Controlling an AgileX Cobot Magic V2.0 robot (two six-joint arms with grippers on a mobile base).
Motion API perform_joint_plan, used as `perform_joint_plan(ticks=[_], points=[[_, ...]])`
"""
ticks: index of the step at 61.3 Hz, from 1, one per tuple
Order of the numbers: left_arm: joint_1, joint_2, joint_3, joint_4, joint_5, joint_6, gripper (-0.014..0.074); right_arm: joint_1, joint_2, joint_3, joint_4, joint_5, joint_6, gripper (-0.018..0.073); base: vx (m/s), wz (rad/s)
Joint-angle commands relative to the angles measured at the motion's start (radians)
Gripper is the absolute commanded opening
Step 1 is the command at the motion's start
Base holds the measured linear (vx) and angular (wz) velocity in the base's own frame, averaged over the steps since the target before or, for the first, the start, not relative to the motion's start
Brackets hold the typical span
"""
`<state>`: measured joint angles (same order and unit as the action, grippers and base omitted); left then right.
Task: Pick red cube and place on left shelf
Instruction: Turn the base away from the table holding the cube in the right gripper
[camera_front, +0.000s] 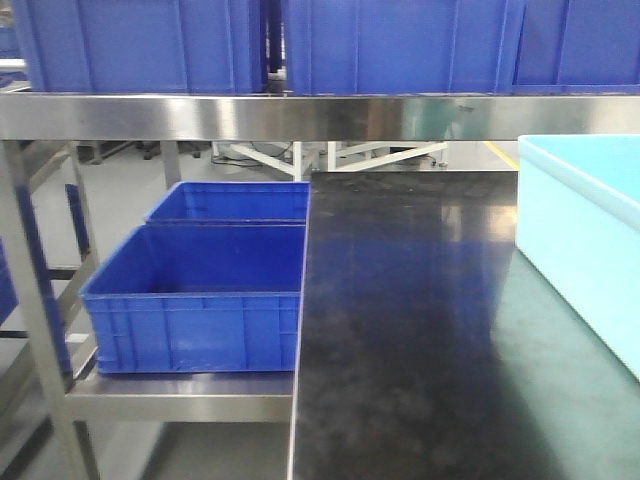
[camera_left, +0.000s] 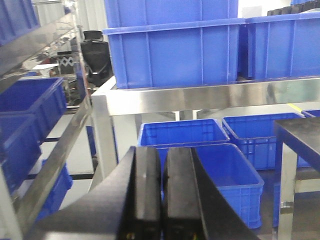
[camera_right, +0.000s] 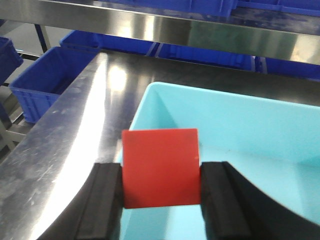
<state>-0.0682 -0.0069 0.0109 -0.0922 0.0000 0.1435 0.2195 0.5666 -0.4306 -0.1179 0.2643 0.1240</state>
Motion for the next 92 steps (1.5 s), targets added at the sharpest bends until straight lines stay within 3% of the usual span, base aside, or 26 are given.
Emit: perform_joint_plan(ticks=[1, 92], points=[[-0.004, 0.008, 0.022, -0.006, -0.084, 0.001, 0.0106, 0.001, -0.001, -0.03, -0.006, -0.095, -0.003, 0.0065, -0.18, -0.02], [-0.004, 0.008, 0.022, -0.006, -0.084, 0.001, 0.0106, 0.001, -0.001, -0.03, -0.006, -0.095, -0.003, 0.0065, -0.2, 0.21]])
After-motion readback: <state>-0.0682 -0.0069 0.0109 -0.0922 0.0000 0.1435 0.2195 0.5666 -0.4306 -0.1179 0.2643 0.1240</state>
